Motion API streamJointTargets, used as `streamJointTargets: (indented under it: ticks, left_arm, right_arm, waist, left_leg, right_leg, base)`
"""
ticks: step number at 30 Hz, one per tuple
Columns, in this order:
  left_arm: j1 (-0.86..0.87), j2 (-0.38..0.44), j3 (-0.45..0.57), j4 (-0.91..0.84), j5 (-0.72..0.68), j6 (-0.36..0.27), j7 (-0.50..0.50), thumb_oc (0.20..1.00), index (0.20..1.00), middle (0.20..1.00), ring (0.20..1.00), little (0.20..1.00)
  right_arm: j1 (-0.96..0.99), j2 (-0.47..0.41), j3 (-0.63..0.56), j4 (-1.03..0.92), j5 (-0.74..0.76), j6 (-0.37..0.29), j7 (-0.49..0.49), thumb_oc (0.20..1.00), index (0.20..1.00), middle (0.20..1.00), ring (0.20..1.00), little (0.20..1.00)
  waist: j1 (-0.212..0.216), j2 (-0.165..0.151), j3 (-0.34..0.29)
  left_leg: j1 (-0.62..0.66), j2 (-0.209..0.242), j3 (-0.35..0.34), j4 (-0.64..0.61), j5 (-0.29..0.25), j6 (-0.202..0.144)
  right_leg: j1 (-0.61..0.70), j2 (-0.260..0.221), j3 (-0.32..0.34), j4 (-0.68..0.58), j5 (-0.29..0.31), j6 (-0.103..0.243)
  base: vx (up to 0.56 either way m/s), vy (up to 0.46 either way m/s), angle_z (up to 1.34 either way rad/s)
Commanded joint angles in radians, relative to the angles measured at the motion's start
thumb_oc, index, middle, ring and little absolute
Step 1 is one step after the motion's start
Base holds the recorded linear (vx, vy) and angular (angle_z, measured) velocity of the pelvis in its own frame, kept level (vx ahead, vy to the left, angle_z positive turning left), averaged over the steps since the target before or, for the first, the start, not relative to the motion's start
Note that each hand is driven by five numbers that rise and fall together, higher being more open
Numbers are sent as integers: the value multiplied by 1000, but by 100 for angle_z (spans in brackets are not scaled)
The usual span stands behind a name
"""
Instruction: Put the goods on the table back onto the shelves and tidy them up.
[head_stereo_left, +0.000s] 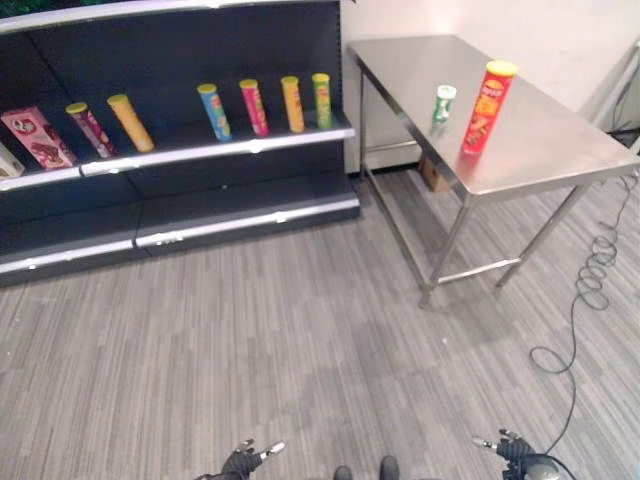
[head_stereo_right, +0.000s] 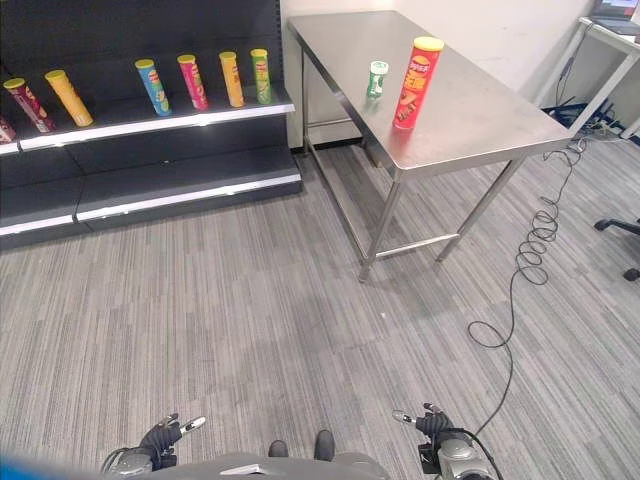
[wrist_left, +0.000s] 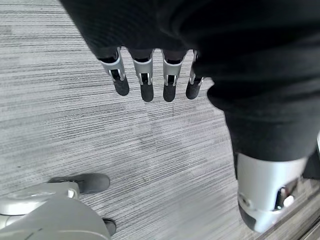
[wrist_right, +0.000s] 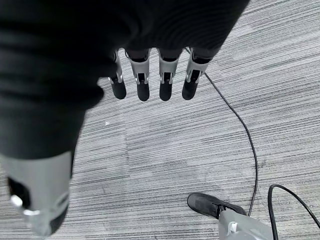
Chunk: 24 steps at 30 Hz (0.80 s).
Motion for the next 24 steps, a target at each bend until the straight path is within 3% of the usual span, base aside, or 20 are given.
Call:
streamJointTargets:
  ticks: [1, 24]
  left_arm:
    - [-38, 35, -16, 55, 39, -27, -6, 1000, 1000, 1000, 1000, 1000]
    - [-34, 28, -27, 71, 59, -23, -2, 1000, 1000, 1000, 1000, 1000]
  right_arm:
    - [-32, -11, 22, 16, -32, -10, -3, 1000, 1000, 1000, 1000, 1000]
    - [-22, -14, 33, 18, -38, -5, -5, 1000, 1000, 1000, 1000, 1000]
  waist:
    - [-14, -35, -37]
    - [-12, -35, -22]
  left_leg:
    - [7, 51, -130, -45, -59, -85]
    - [-18, 53, -168, -45, -43, -94]
  right_leg:
    - [13, -115, 44, 45, -100, 137]
    - [-4, -93, 44, 52, -111, 123]
  base:
    - [0, 0, 0]
    - [-4, -20, 3]
